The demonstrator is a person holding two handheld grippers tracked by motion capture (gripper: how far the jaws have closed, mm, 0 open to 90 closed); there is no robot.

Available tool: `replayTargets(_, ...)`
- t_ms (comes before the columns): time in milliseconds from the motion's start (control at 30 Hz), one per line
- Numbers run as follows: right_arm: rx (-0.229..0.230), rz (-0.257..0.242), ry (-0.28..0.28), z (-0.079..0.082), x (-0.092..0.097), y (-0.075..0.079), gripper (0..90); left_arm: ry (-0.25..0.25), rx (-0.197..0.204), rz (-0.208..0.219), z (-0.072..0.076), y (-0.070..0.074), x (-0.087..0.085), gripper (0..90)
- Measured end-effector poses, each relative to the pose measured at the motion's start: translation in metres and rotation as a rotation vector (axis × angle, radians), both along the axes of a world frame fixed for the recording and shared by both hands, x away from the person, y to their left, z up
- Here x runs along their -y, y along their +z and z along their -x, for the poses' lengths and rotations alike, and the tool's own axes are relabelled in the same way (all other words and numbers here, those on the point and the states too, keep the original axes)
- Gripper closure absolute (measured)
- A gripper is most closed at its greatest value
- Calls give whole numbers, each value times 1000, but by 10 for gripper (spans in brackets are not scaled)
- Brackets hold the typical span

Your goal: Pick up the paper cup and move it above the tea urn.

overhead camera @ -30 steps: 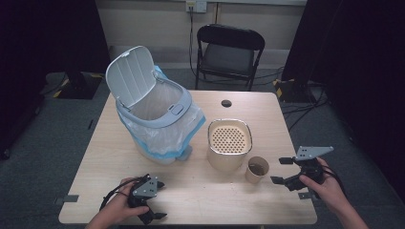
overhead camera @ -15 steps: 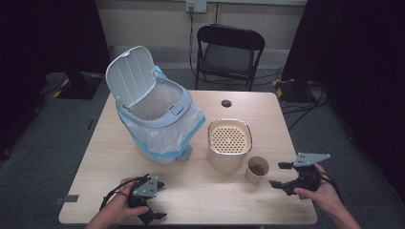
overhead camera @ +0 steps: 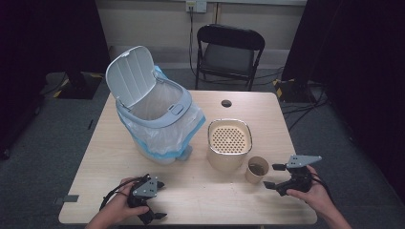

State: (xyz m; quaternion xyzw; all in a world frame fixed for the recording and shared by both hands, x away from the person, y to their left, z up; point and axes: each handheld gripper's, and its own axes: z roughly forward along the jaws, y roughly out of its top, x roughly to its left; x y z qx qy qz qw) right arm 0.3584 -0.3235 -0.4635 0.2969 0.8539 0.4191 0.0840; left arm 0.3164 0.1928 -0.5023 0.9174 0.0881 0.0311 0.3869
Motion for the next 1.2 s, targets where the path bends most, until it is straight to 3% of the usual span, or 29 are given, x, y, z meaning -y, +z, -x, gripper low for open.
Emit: replayTargets(1200, 4, -99, 57, -23, -32, -19, 195, 0, 0, 0, 0, 0, 0, 0)
